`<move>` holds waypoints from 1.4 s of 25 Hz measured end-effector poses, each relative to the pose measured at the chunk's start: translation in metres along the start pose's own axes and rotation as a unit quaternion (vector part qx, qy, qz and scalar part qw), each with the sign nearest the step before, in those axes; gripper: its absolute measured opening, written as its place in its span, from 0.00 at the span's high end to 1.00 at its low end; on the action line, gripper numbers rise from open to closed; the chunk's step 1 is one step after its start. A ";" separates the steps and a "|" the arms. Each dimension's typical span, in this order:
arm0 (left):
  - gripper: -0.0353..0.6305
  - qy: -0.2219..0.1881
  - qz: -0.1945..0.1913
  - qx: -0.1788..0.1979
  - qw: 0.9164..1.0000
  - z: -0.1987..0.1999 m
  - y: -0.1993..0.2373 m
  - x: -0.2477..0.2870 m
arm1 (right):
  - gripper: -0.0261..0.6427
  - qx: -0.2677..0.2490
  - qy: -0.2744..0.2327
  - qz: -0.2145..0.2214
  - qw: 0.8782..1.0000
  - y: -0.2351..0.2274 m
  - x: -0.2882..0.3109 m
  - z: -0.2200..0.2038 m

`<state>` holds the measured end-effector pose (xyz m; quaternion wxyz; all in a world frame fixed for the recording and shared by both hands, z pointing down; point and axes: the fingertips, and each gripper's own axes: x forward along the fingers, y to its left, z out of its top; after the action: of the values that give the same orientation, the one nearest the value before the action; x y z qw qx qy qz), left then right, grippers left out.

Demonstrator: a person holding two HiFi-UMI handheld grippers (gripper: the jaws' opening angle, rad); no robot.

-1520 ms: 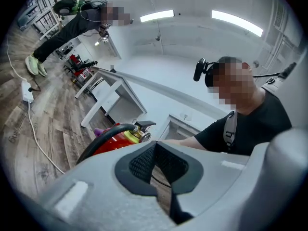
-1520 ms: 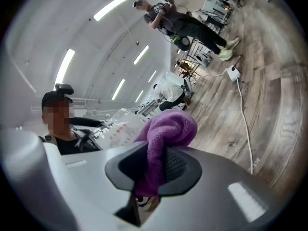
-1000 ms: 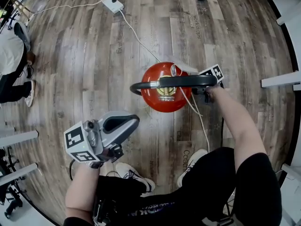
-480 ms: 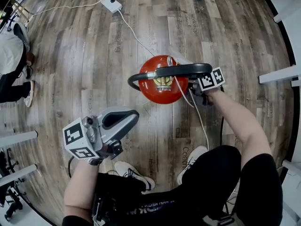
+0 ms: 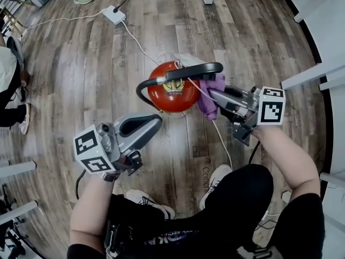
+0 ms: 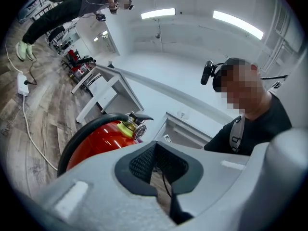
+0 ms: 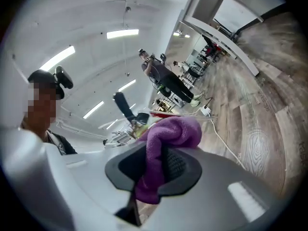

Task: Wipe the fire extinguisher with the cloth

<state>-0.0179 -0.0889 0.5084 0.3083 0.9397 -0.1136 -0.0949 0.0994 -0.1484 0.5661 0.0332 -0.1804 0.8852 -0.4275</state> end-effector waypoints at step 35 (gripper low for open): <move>0.95 0.035 0.057 -0.021 0.998 -0.033 0.009 -0.032 | 0.86 -0.008 0.336 -0.158 0.928 -0.214 0.043 -0.280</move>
<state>-0.0416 -0.0690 0.5435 0.3369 0.9277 -0.1537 -0.0463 0.0616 -0.0766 0.9114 -0.3361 -0.1642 0.8075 -0.4561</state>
